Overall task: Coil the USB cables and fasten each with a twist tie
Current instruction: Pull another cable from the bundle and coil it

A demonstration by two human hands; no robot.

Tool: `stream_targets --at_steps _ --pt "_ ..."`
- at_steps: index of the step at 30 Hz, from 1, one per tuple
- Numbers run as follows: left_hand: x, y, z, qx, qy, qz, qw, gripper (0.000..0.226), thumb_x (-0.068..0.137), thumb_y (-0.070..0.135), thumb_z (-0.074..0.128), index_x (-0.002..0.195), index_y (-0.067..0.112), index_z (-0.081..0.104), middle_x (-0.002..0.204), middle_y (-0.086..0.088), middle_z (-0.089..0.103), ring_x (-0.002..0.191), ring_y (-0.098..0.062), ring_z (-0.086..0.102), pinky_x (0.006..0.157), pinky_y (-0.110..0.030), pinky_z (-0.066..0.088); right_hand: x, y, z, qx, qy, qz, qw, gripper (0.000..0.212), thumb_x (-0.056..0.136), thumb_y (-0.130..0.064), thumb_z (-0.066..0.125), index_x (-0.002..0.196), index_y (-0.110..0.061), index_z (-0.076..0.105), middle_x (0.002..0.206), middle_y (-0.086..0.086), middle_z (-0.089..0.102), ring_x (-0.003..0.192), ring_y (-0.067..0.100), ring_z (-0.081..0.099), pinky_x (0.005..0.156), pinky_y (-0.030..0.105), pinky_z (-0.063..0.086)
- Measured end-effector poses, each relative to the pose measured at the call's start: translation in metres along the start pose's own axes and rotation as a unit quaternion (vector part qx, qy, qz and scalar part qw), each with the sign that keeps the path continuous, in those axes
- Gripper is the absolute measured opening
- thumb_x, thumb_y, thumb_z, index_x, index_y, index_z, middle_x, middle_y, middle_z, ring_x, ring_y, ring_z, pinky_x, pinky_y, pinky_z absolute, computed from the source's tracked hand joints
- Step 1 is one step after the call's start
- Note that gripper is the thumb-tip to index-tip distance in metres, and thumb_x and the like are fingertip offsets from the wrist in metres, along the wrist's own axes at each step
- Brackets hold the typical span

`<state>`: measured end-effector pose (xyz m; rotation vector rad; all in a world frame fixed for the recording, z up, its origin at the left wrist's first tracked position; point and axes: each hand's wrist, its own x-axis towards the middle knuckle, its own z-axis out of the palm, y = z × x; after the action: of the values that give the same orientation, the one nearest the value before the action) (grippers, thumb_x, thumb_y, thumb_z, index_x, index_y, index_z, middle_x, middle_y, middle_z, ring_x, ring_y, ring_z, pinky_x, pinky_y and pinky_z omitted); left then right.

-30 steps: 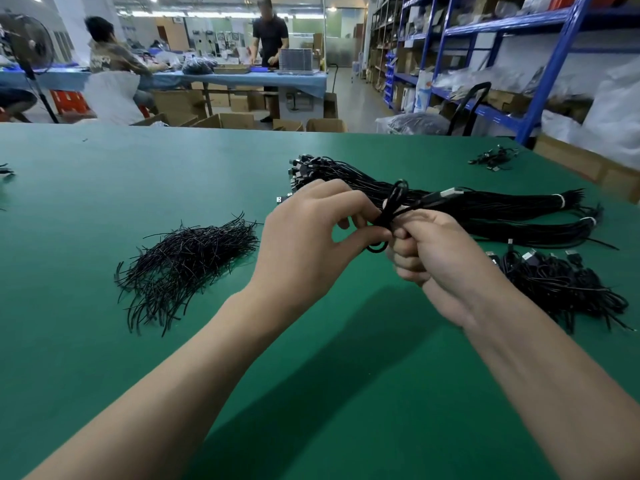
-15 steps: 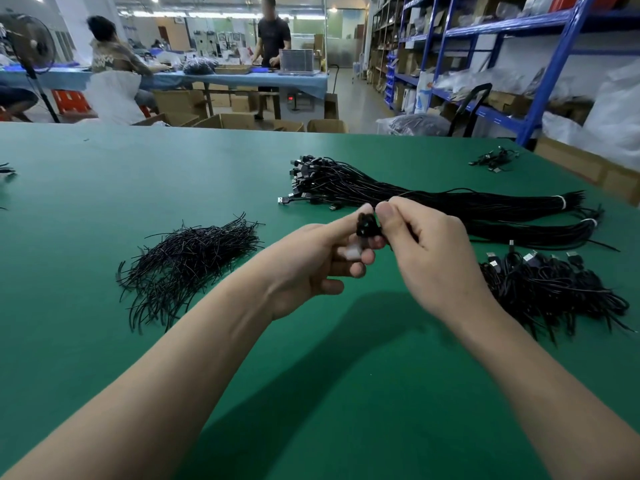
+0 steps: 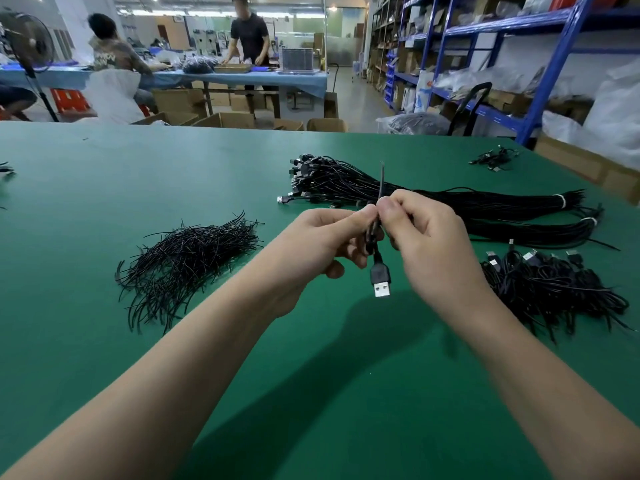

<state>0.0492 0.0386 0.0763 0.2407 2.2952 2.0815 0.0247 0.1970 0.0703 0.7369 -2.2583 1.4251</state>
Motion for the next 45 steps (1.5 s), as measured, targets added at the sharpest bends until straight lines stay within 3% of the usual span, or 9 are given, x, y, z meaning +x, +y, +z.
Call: stream_targets --at_steps 4,9,12,14,16,23,34,39,45 --pt "-0.002 -0.002 0.011 0.185 0.110 0.130 0.968 0.039 0.101 0.035 0.059 0.074 0.006 0.059 0.064 0.002 0.064 0.059 -0.012 0.051 0.054 -0.024 0.035 0.002 0.000 0.001 0.219 -0.039 0.222 0.949 0.039 0.104 -0.033 0.051 0.068 -0.019 0.047 0.050 -0.012 0.031 0.044 0.005 0.026 0.041 0.019 0.023" --pt "-0.006 -0.005 0.012 0.490 0.224 0.297 0.788 0.030 0.097 0.039 0.062 0.081 0.013 0.061 0.076 0.004 0.059 0.070 -0.018 0.055 0.060 -0.041 0.046 0.003 -0.001 -0.003 0.400 -0.079 0.350 0.843 0.037 0.103 -0.028 0.050 0.068 -0.021 0.044 0.047 -0.012 0.024 0.038 0.004 0.019 0.037 0.019 0.010" --pt "-0.005 -0.004 0.010 0.389 0.186 0.228 0.873 0.034 0.097 0.042 0.063 0.074 0.016 0.060 0.071 0.003 0.062 0.070 -0.019 0.058 0.065 -0.040 0.047 0.001 -0.002 -0.003 0.282 -0.075 0.289 0.912 0.036 0.105 -0.031 0.048 0.071 -0.021 0.044 0.049 -0.014 0.029 0.042 0.003 0.023 0.037 0.017 0.019" --pt "-0.003 -0.003 0.007 0.273 0.132 0.142 0.942 0.034 0.097 0.042 0.062 0.070 0.021 0.063 0.066 0.004 0.066 0.063 -0.013 0.060 0.057 -0.027 0.045 0.002 -0.003 -0.003 0.179 -0.065 0.231 0.954 0.037 0.106 -0.034 0.045 0.072 -0.020 0.044 0.048 -0.016 0.032 0.043 0.003 0.028 0.040 0.014 0.025" --pt "-0.003 -0.003 0.006 0.206 0.102 0.108 0.967 0.033 0.098 0.039 0.062 0.069 0.023 0.064 0.061 0.009 0.065 0.051 -0.001 0.053 0.049 -0.012 0.036 0.004 -0.003 -0.003 0.126 -0.062 0.188 0.972 0.036 0.107 -0.032 0.042 0.074 -0.018 0.045 0.047 -0.017 0.035 0.043 0.002 0.032 0.043 0.012 0.027" --pt "-0.003 0.001 -0.003 0.222 0.078 0.119 0.965 0.033 0.100 0.030 0.061 0.076 0.008 0.067 0.064 0.003 0.068 0.046 0.003 0.051 0.048 -0.006 0.033 0.007 -0.006 -0.011 0.098 -0.116 0.133 0.979 0.027 0.100 -0.015 0.045 0.076 -0.006 0.050 0.059 0.005 0.039 0.050 0.010 0.031 0.044 0.015 0.028" --pt "-0.003 0.003 -0.010 0.178 0.058 0.123 0.975 0.032 0.100 0.030 0.062 0.081 0.005 0.068 0.075 -0.013 0.071 0.059 -0.006 0.053 0.055 -0.016 0.036 0.011 -0.004 -0.025 0.037 -0.167 0.059 0.983 0.021 0.103 -0.023 0.053 0.087 -0.011 0.061 0.058 0.000 0.050 0.053 0.009 0.040 0.050 0.022 0.033" --pt "-0.005 0.006 -0.014 0.167 0.059 0.131 0.975 0.032 0.101 0.033 0.060 0.084 0.007 0.068 0.073 -0.007 0.069 0.057 -0.003 0.049 0.054 -0.018 0.036 0.019 -0.004 -0.058 0.178 -0.113 0.127 0.969 0.017 0.081 -0.039 0.070 0.082 -0.023 0.075 0.062 -0.006 0.060 0.053 0.005 0.048 0.045 0.013 0.038" --pt "-0.006 0.007 -0.013 0.149 0.023 0.156 0.976 0.031 0.102 0.028 0.059 0.090 0.002 0.070 0.068 0.001 0.065 0.062 -0.001 0.055 0.061 -0.014 0.040 0.018 -0.003 -0.063 0.352 -0.178 0.112 0.912 0.016 0.072 -0.040 0.071 0.067 -0.025 0.069 0.058 -0.006 0.054 0.046 0.006 0.043 0.046 0.016 0.033"
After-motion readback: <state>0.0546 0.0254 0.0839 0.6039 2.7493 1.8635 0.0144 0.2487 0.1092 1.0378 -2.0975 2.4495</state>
